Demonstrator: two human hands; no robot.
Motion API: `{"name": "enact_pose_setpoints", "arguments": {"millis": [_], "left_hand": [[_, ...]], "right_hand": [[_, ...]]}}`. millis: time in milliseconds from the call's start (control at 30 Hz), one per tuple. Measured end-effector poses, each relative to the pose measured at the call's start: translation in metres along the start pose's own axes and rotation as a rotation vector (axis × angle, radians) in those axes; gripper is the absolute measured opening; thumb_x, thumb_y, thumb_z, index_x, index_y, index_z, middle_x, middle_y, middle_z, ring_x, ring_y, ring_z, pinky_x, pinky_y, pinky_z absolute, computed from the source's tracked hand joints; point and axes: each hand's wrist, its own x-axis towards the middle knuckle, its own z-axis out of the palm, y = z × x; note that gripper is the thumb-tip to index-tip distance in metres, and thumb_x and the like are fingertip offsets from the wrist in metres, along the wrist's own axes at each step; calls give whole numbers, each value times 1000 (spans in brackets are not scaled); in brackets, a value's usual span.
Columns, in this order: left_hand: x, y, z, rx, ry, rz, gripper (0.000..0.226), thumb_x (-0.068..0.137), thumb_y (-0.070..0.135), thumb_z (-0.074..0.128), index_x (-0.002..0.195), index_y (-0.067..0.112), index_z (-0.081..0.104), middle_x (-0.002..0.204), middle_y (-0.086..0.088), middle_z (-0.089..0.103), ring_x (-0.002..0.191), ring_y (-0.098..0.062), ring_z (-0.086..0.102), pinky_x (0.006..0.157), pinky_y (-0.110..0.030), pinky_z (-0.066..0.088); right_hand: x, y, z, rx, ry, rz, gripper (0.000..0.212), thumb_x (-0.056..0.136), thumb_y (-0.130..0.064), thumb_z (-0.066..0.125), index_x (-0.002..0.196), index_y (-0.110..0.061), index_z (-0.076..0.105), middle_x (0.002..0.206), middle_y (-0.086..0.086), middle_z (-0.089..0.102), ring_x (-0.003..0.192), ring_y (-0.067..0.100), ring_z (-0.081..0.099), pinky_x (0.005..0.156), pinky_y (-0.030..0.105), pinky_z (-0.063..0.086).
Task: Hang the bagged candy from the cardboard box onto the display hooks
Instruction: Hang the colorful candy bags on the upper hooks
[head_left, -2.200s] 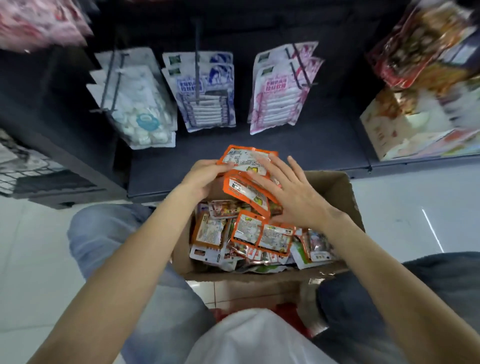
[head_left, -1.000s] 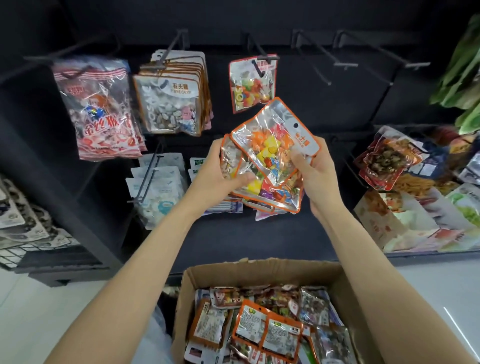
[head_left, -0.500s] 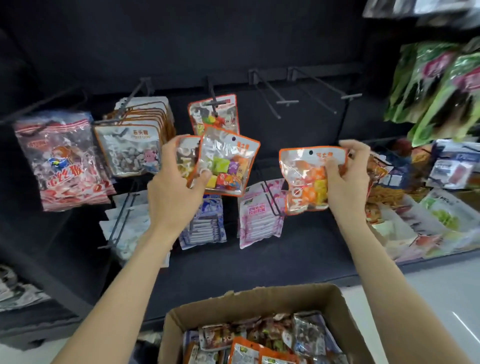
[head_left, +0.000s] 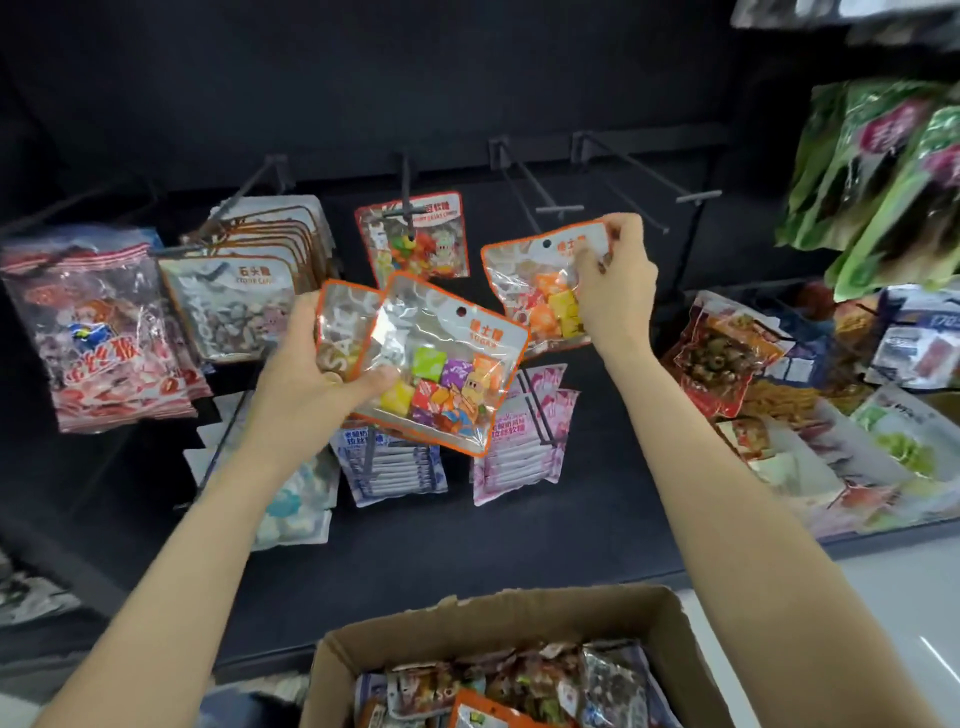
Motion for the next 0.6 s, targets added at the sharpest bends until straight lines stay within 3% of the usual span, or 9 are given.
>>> {"name": "enact_pose_setpoints", "arguments": {"millis": [100,233,333,433,600], "left_hand": [[7,2,15,226,3,3,54,74,32,78,112,41,41,96,19,61,92,-17,62,84,-39,49],[15,3,27,236,-10,16,64,76,33,76,127,31,37,102,16,61,96,-16,61,86,-38,48],[16,1,24,189,-24,35,58,76,30,77,121,34,40,99,24,60,91,-5,61,81,-34,49],[17,-1,20,123,-51,20,54,73,32,80,115,33,47,101,21,64,93,-2,63,86,-36,51],[28,4,34,126,-232,57,38,73,21,81,100,36,60,96,18,70,89,0,66,85,-32,52]], "right_hand": [[2,8,1,-29,-8,57,17,96,-13,50,112,-12,50,73,-5,55,57,8,49,55,22,39],[4,11,4,-5,-33,47,9,96,-15,51,104,-11,53,69,-5,53,59,10,48,61,30,44],[-1,9,0,46,15,-38,0,94,-15,51,94,-16,51,64,-6,51,56,3,44,53,22,39],[-6,3,-3,122,87,-122,6,94,-13,52,90,-17,49,61,-11,45,53,2,43,52,15,34],[10,2,5,110,-3,-22,6,96,-15,51,94,-10,53,65,-9,50,54,-2,45,52,13,37]]}}
